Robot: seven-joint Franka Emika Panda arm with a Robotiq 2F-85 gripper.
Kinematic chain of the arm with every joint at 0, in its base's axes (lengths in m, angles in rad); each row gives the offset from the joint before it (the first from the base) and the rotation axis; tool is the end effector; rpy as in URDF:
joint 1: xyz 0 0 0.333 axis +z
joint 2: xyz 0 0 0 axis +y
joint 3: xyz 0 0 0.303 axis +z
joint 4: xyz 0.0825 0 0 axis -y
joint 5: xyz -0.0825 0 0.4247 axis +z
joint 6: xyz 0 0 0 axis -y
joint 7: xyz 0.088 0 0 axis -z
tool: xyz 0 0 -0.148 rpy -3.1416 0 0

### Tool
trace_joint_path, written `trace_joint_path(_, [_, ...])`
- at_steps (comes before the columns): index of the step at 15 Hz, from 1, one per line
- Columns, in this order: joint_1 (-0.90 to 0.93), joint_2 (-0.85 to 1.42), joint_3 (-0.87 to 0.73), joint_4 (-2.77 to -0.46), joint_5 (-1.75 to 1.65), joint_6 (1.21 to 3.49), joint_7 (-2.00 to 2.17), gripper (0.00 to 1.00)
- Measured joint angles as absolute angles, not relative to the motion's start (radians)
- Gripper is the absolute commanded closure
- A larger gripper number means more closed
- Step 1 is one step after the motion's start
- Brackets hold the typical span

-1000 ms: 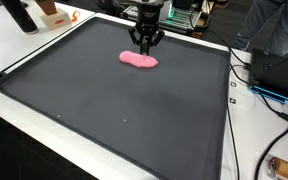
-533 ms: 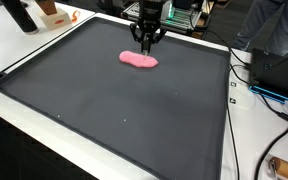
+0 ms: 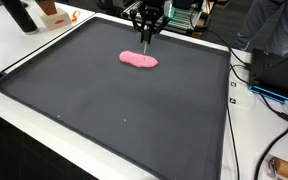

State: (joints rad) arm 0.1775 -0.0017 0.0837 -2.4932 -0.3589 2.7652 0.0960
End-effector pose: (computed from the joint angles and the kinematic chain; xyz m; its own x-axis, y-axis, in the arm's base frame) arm 0.5077 0.1457 0.2282 0.8456 0.4697 0.2537 0.4328 -0.8814 0.1893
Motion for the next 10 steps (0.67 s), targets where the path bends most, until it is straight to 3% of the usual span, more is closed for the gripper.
trace_joint_path(10, [0.177, -0.133, 0.168, -2.407, -0.358, 2.542, 0.112, 0.94])
